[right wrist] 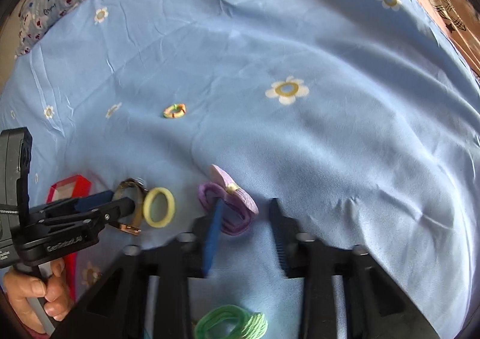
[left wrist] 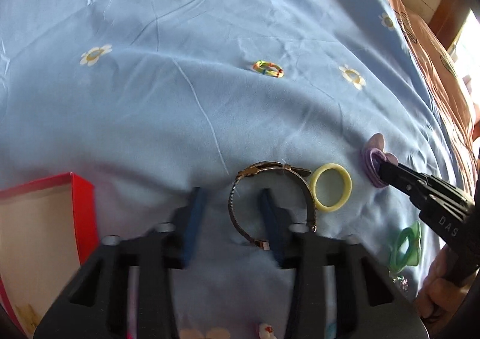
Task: Organize jewelry
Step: 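Grasp the gold watch with the left tool while the right tool grasps the purple hair tie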
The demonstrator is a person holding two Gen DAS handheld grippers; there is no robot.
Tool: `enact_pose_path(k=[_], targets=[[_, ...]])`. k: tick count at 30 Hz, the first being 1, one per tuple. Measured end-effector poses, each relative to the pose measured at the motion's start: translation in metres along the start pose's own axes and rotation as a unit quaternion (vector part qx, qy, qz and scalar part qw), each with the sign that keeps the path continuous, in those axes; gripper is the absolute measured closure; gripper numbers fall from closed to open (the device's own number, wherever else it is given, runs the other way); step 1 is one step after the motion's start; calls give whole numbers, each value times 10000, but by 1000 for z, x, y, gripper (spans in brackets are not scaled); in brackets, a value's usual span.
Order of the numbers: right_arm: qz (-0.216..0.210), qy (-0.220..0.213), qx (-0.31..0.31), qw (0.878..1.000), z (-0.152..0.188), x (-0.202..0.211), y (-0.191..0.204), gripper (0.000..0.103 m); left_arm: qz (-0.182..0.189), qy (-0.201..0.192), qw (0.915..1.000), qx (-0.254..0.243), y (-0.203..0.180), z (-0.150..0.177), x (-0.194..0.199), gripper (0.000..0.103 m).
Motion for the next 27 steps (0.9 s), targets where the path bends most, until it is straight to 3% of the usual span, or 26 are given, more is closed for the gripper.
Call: enact_pose_path(k=[1, 3, 15, 27], targets=[[-20, -17, -3, 10000, 0, 1, 0, 91, 78, 15, 10000, 23, 0, 1, 0, 97], [-51, -67, 14, 10000, 1, 6, 2, 93, 163, -4, 9999, 48, 1, 1, 3, 100], [-456, -359, -24, 9983, 6, 42, 29, 95, 382, -395, 9982, 239, 1, 14, 47, 101], [-978, -223, 233, 9947, 31, 51, 91, 95, 269, -719, 9957, 519, 42, 39, 102, 101]])
Point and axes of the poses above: each gripper's, at about its wrist camera, not at the fingertips, and x roughly against the way its jaws point, y to its left, z to its underside, the point moved 6 cm from there along -x, roughly the way its jaws point, and after that the axes turned 5 degrees about -y, right-handed, at the moved point
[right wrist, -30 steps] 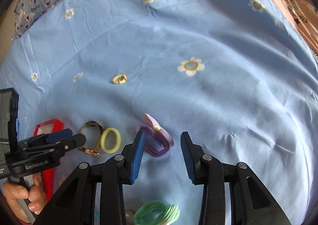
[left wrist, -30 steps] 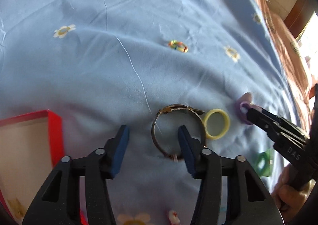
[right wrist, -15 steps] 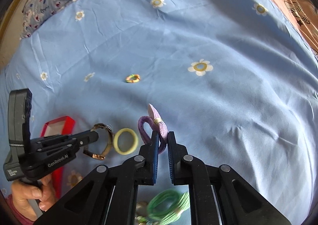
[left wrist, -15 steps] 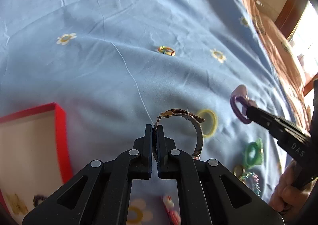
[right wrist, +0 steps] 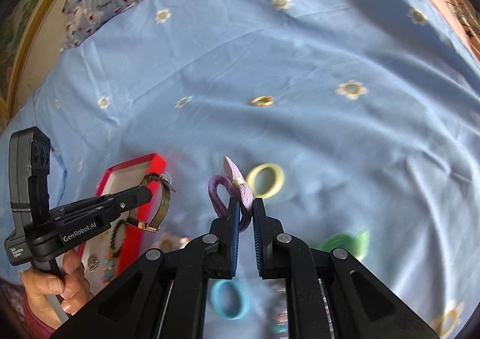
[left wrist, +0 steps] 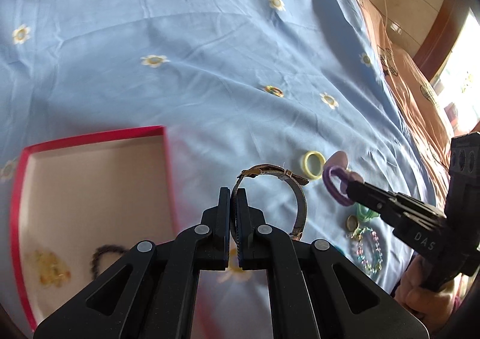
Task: Organize jewelry
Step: 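Grasp the gold watch with the left tool while the right tool grasps the purple hair tie, then carry the watch and purple hair tie into the red box and release both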
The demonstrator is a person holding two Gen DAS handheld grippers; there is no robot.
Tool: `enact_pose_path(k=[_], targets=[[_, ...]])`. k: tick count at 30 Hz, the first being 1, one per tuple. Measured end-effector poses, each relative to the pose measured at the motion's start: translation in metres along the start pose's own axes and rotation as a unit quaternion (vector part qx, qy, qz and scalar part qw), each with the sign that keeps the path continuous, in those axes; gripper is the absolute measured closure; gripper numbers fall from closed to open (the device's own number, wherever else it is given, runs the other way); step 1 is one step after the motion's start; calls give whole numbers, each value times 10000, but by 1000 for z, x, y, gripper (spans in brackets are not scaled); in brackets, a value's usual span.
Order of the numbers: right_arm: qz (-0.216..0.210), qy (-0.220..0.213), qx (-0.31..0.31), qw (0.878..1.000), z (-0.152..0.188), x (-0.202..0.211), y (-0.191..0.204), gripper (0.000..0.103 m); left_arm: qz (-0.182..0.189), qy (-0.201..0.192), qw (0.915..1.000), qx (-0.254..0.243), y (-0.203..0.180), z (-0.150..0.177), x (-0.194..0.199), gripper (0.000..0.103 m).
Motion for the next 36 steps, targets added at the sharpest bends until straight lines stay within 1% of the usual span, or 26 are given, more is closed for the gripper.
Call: enact_pose_path(k=[8, 21, 25, 30, 36], targets=[[-363, 141, 376, 9985, 7, -15, 52, 95, -278, -134, 9993, 228, 44, 9, 28, 101], [-793, 350, 835, 9927, 18, -41, 123, 95, -779, -192, 9945, 667, 121, 19, 48, 101], [-873, 483, 1005, 9899, 22, -56, 143, 95, -946, -158, 9925, 754, 142, 20, 46, 101], [-918, 651, 1184, 9866, 26, -79, 165, 95, -1174, 0, 9900, 782, 166, 21, 33, 101], [-837, 869, 1419, 9825, 33, -104, 178, 95, -1322, 183, 9879, 786, 181, 25, 17, 101]])
Point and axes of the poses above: each gripper's, at about its wrist camera, not at the fingertips, and x roughly against the way its jaws point, y to its left, z to its underside, the point moved 6 cm from there along -x, roughly the way its jaws point, and after that the axes turned 5 degrees about -y, right-handed, at the moved point
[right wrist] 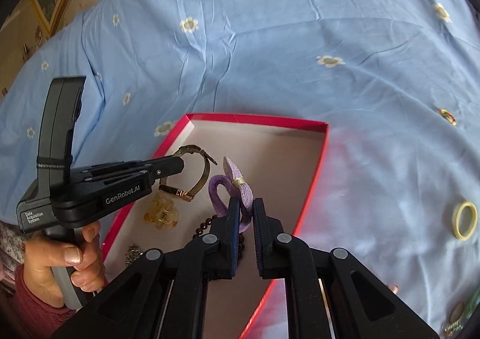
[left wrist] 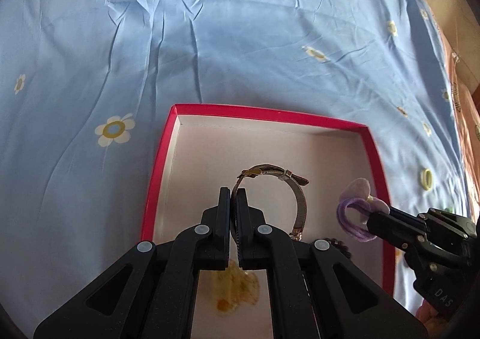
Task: Organize jewelry
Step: 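Carry the watch and purple hair tie into the red box and release both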
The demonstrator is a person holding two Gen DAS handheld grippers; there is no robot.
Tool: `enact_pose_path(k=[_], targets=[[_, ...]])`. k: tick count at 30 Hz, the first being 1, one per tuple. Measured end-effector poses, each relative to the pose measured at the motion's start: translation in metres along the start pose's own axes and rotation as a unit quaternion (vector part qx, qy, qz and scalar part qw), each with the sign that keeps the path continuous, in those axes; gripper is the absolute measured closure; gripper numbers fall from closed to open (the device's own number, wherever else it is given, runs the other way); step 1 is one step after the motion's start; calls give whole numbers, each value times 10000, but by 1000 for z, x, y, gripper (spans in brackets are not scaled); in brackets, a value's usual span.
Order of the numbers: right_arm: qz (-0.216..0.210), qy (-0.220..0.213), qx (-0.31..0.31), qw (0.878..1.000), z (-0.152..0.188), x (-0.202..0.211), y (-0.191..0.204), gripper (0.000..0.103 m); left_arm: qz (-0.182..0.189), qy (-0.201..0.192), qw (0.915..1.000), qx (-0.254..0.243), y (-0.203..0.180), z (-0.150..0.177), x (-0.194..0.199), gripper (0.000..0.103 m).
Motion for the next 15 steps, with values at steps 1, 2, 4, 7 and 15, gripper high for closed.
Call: enact_pose_path(k=[1, 2, 4, 7, 15], targets=[[25, 45, 21, 10000, 0, -4, 0, 95, -19, 25, 10000, -8, 1, 0, -2, 101], [61, 97, 46, 9999, 1, -9, 0, 95, -40, 58, 10000, -19, 1, 1, -5, 101], [97, 169, 63, 9998, 3, -14, -1, 94, -81, 197, 9998, -54, 2, 3, -9, 101], [151, 279, 112, 9994, 5, -22, -2, 94, -134, 286, 9995, -94, 3, 6, -14, 101], [187, 364, 188, 9990, 6, -27, -1, 91, -213, 335, 9991, -126, 2, 7, -17, 100]])
Point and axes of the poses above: each gripper's, at about its wrist camera, not at the fingertips, and x roughly against the way its jaws point, y to its left, z to its underside, the point moved 6 cm from there along -x, roughly the way its jaws point, and after that the axes turned 5 degrees about -y, right-handed, at the moved point
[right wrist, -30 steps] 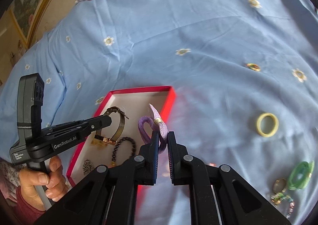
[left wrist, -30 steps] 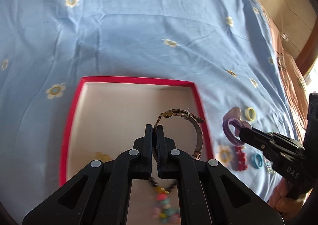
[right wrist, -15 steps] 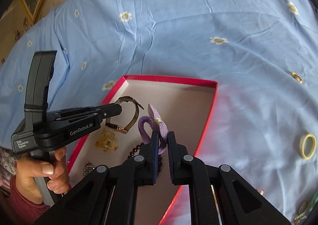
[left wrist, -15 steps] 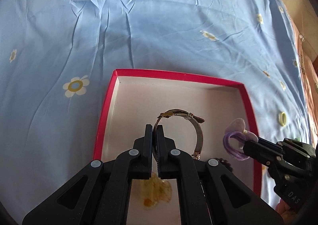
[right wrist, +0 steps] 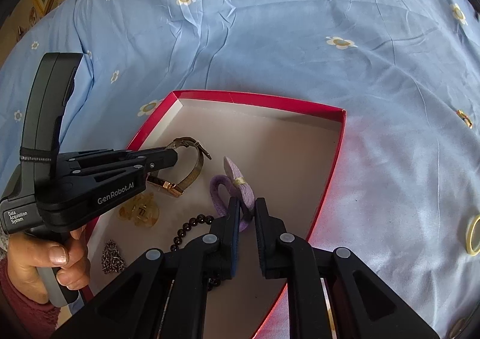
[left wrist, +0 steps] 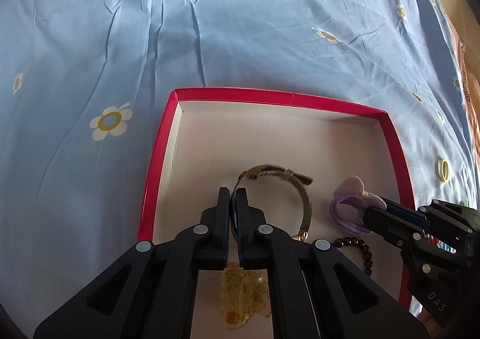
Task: Organize jewelry
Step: 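Carry the watch and purple hair tie into the red box and release both, then move both tools back over the remaining jewelry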
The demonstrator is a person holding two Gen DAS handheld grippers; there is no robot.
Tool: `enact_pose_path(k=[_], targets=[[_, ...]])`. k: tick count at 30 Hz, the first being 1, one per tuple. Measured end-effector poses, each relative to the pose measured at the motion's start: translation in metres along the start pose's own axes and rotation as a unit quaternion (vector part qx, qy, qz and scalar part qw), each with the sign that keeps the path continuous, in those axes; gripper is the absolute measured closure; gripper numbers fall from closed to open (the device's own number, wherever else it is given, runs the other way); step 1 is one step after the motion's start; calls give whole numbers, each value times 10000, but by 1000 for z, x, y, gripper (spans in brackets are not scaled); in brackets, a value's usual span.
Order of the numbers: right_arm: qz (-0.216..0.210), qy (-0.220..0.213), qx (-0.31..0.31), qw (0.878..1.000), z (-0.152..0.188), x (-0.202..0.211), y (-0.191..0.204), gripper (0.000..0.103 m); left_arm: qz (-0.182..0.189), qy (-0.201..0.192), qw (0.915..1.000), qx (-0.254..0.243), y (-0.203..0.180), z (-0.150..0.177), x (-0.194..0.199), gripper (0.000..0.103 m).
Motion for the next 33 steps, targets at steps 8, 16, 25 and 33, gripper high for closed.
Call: enact_pose_path(k=[8, 16, 25, 33], targets=[[-46, -25, -25, 10000, -1, 4, 1, 77, -23, 16, 9999, 118, 2, 0, 1, 93], [-209, -320, -195, 9991, 0, 35, 0, 71, 50, -248, 9988, 417, 9, 5, 25, 72], [-216, -597, -502, 9967, 28, 85, -16, 63, 417, -595, 9951, 667, -9, 23, 68, 65], [-24, -773, -888, 9930, 57, 124, -45, 63, 701, -697, 9940, 467, -47, 43, 92, 62]])
Point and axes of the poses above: each gripper's, at about its wrist camera, not at the fingertips, and x roughly against the way its jaws point, y to its left, z to its underside, the point moved 6 cm from there along -x, roughly the way its jaws point, and after that the axes turned 5 degrees about -y, right-handed, at the moved point
